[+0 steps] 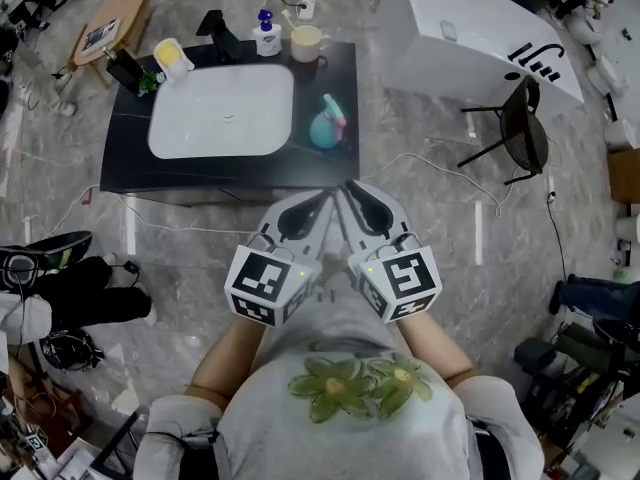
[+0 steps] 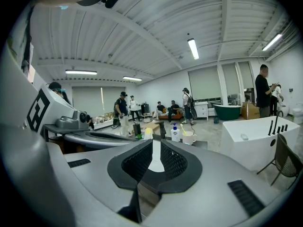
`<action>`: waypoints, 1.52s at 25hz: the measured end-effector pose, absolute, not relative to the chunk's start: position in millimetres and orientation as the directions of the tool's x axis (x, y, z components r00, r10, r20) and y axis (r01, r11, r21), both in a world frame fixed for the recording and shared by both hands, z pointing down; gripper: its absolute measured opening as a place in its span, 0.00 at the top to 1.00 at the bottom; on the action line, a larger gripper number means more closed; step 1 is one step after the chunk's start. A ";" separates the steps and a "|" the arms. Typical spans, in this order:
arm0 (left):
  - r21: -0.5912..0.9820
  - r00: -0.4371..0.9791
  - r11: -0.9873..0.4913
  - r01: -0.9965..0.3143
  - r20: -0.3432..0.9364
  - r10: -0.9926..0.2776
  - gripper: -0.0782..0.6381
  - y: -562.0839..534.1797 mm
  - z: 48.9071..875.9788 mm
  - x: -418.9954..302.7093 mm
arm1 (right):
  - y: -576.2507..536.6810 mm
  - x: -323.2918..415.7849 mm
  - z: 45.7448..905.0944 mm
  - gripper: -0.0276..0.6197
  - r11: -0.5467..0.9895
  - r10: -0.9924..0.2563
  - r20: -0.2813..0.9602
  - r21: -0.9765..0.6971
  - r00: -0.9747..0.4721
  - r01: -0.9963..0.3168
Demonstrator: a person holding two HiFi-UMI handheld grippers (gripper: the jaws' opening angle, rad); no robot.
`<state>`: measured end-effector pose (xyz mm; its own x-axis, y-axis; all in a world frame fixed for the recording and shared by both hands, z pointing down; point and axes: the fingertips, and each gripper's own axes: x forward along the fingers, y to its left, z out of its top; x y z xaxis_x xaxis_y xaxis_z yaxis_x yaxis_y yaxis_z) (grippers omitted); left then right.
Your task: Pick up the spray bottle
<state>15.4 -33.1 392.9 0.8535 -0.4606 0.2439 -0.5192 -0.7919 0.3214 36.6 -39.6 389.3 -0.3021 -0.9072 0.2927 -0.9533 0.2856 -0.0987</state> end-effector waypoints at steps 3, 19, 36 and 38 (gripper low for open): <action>0.320 0.847 -0.786 -0.530 0.248 -0.470 0.88 -45.6 393.7 20.4 | -52.8 43.8 389.8 0.90 0.294 -0.903 0.303 -0.084 -0.305 -0.952; 0.310 0.770 -0.705 -0.638 0.257 -0.584 0.88 -105.7 391.3 19.8 | -127.4 74.9 409.1 0.74 0.333 -0.867 0.374 -0.056 -0.329 -0.941; 0.285 0.704 -0.644 -0.710 0.283 -0.652 0.88 -136.9 390.3 13.5 | -180.0 80.4 451.6 0.73 0.373 -0.812 0.458 -0.073 -0.363 -0.925; 0.281 0.695 -0.636 -0.719 0.288 -0.659 0.88 -138.6 390.9 11.5 | -184.2 79.9 456.5 0.73 0.376 -0.805 0.467 -0.076 -0.366 -0.923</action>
<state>11.5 -138.6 390.9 0.6951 -0.6588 0.2878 -0.7189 -0.6358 0.2811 79.9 -184.2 456.5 -0.3662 -0.8050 0.4668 -0.9235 0.3762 -0.0758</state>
